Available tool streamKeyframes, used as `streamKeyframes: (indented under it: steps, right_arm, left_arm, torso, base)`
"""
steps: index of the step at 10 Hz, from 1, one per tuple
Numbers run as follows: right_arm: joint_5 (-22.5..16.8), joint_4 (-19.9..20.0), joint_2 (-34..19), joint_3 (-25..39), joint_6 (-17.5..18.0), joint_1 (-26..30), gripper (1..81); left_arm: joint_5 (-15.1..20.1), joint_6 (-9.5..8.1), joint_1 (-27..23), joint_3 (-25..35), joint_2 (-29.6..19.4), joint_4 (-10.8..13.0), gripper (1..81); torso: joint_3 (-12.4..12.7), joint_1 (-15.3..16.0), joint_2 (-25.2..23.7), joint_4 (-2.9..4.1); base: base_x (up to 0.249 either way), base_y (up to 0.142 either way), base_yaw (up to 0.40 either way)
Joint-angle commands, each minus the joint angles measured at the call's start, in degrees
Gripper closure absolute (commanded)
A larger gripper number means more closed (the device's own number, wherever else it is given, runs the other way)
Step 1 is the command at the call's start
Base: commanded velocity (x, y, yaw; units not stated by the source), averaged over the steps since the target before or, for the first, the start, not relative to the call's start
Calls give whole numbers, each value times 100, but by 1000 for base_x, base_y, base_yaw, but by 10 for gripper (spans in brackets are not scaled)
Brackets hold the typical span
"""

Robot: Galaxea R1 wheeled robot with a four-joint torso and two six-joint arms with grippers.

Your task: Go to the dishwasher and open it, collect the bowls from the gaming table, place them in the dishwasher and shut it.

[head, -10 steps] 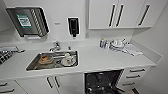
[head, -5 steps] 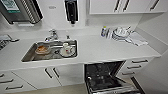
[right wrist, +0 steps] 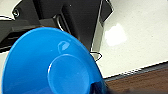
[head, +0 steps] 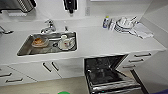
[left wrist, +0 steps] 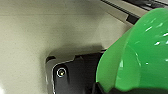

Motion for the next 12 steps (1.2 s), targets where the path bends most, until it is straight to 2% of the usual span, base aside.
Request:
streamKeyframes:
  steps: [1, 3, 4, 5, 6, 7, 8, 10, 12]
  right_arm:
    - [-423, -112, -164, 158, -4, -152, 811]
    - [-415, -121, -164, 220, -13, -144, 811]
    - [-415, -121, -156, 264, -39, -144, 811]
    - [-406, -139, -139, 273, -39, -144, 811]
    - [-344, -121, -129, 273, -48, -144, 811]
    - [-344, -121, -129, 282, -48, -126, 811]
    - [-344, -121, -129, 282, -48, -117, 811]
    - [-344, -121, -129, 282, -48, -109, 811]
    - [-344, -138, -129, 273, -48, -82, 811]
  left_arm:
    - [1775, -168, -1602, 204, 309, -512, 811]
    - [1969, -213, -1954, -149, 857, -520, 811]
    - [2075, -301, -2094, -439, 1270, -512, 811]
    - [2188, -310, -2234, -752, 1679, -503, 811]
    - [2399, -310, -2375, -1123, 2077, -503, 811]
    - [2566, -310, -2524, -1438, 2392, -494, 811]
    - [2655, -310, -2674, -1667, 2629, -494, 811]
    - [2795, -310, -3069, -1923, 2912, -529, 811]
    - [2796, -354, -3403, -2169, 3105, -564, 811]
  torso:
    - [0, 0, -2, 0]
    - [6, 2, 2, 0]
    - [2, 5, 2, 0]
    - [-387, 5, 2, 0]
    - [-1242, 5, 2, 0]
    - [-415, 5, 2, 0]
    - [-252, 5, 5, 0]
    - [-383, 9, 9, 0]
    - [-385, 11, 11, 0]
  base:
    - [0, 0, 0]
    - [0, 0, 0]
    - [0, 0, 0]
    - [0, 0, 0]
    - [0, 0, 0]
    - [0, 0, 0]
    - [0, 0, 0]
    - [0, 0, 0]
    - [0, 0, 0]
